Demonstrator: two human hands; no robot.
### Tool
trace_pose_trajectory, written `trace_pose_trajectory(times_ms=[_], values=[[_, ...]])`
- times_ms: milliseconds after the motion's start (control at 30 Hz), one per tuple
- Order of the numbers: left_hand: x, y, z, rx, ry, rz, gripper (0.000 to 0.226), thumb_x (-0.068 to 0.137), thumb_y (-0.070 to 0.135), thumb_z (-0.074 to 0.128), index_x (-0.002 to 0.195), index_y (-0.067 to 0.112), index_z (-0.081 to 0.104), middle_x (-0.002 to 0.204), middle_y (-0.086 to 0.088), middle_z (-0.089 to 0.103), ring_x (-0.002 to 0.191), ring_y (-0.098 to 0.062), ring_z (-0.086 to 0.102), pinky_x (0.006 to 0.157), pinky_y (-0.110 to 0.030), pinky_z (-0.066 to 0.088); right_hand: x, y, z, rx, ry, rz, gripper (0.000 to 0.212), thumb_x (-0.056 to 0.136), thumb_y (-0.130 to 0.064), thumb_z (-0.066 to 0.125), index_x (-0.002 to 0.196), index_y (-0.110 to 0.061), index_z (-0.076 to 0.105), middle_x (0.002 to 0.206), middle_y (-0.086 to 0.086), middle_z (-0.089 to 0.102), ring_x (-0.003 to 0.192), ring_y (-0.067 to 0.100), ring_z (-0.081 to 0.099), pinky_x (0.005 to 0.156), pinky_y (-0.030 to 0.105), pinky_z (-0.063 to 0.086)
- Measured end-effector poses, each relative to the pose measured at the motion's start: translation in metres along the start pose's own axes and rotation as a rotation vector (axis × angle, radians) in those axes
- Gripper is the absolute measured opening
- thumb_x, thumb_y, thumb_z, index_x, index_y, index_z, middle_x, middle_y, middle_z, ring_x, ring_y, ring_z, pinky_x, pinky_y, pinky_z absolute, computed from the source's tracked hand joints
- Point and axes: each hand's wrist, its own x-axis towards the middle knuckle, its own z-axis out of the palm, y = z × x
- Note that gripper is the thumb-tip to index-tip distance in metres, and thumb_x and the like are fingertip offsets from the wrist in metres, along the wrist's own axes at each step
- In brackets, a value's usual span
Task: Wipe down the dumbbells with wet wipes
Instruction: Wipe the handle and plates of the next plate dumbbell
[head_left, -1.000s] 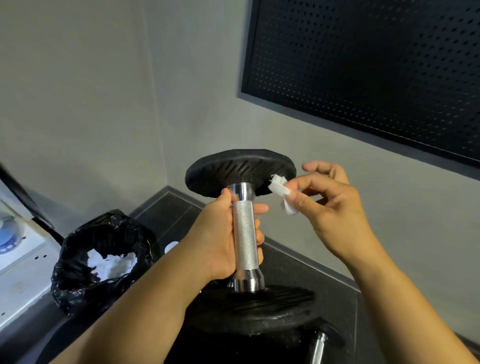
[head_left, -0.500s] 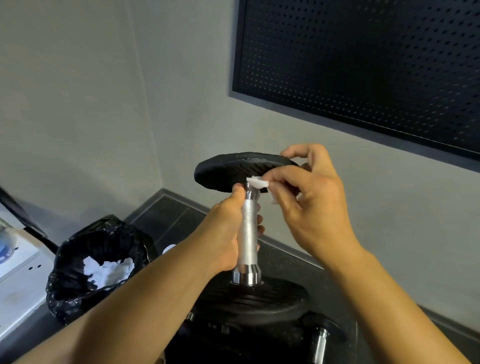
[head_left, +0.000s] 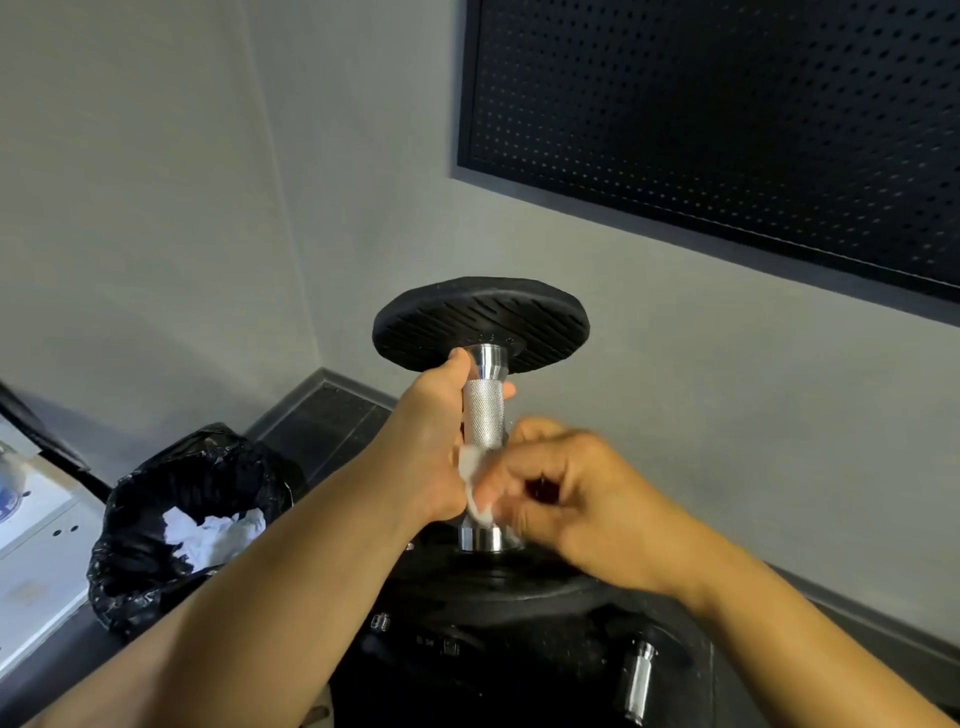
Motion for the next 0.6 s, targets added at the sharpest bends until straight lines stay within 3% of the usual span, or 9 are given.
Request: trace_pose_trajectory(times_ms=[67, 233, 333, 400, 467, 533, 600], values=[[0.001, 0.0, 0.0, 0.035, 0.034, 0.0, 0.055, 0.093, 0.058, 0.041, 0.115, 0.012, 0.064, 0.103, -0.009, 0.068, 0.093, -0.028, 0.062, 0.071, -0.036, 0.051, -0.006, 0.002, 0.003, 0.067, -0.054, 0.031, 0.017, 0.082, -0.006, 0.07, 0.087, -0.022, 0.074, 0.082, 0.003, 0.051, 0.074, 0.016, 0.053, 0.071, 0.021, 0.046], [-0.003, -0.006, 0.001, -0.018, -0.062, -0.061, 0.054, 0.095, 0.054, 0.037, 0.111, 0.008, 0.062, 0.078, -0.008, 0.066, 0.066, -0.02, 0.062, 0.061, -0.031, 0.05, 0.017, 0.002, -0.006, -0.022, 0.154, 0.038, 0.014, 0.087, -0.006, 0.065, 0.091, -0.017, 0.072, 0.085, 0.003, 0.052, 0.075, 0.007, 0.049, 0.069, 0.014, 0.043], [0.0, -0.008, 0.0, -0.003, -0.072, 0.022, 0.049, 0.097, 0.049, 0.037, 0.114, 0.012, 0.064, 0.087, -0.005, 0.07, 0.076, -0.017, 0.065, 0.07, -0.034, 0.048, 0.034, 0.0, -0.01, -0.052, 0.267, 0.033, 0.01, 0.087, -0.01, 0.066, 0.092, -0.014, 0.073, 0.088, 0.01, 0.057, 0.078, 0.014, 0.054, 0.071, 0.022, 0.049], [0.0, -0.006, 0.0, -0.051, -0.091, 0.042, 0.048, 0.098, 0.046, 0.039, 0.117, 0.01, 0.064, 0.09, -0.007, 0.071, 0.079, -0.018, 0.067, 0.069, -0.033, 0.049, 0.035, -0.001, -0.008, -0.028, 0.308, 0.032, 0.01, 0.087, -0.01, 0.066, 0.091, -0.014, 0.073, 0.087, 0.006, 0.055, 0.074, 0.009, 0.052, 0.069, 0.018, 0.047], [-0.001, -0.003, 0.0, -0.053, -0.118, 0.029, 0.048, 0.096, 0.046, 0.041, 0.112, 0.008, 0.066, 0.089, -0.009, 0.07, 0.079, -0.02, 0.066, 0.068, -0.034, 0.051, 0.028, -0.002, -0.004, 0.013, 0.281, 0.038, 0.009, 0.086, -0.01, 0.067, 0.089, -0.016, 0.073, 0.084, 0.004, 0.051, 0.071, 0.006, 0.049, 0.067, 0.015, 0.045], [-0.001, -0.001, -0.001, -0.029, -0.112, -0.01, 0.05, 0.095, 0.049, 0.041, 0.103, 0.006, 0.066, 0.081, -0.01, 0.066, 0.072, -0.022, 0.063, 0.064, -0.033, 0.052, 0.016, -0.001, 0.002, 0.041, 0.16, 0.068, 0.011, 0.084, -0.009, 0.069, 0.086, -0.019, 0.073, 0.081, 0.003, 0.051, 0.073, 0.014, 0.054, 0.07, 0.021, 0.05], [0.002, 0.0, -0.002, 0.002, -0.067, 0.013, 0.051, 0.094, 0.049, 0.043, 0.105, 0.004, 0.065, 0.087, -0.011, 0.063, 0.074, -0.023, 0.059, 0.064, -0.032, 0.051, 0.007, -0.001, 0.007, 0.058, 0.048, 0.125, 0.014, 0.084, -0.009, 0.07, 0.084, -0.023, 0.073, 0.079, 0.001, 0.051, 0.075, 0.02, 0.056, 0.074, 0.028, 0.053]])
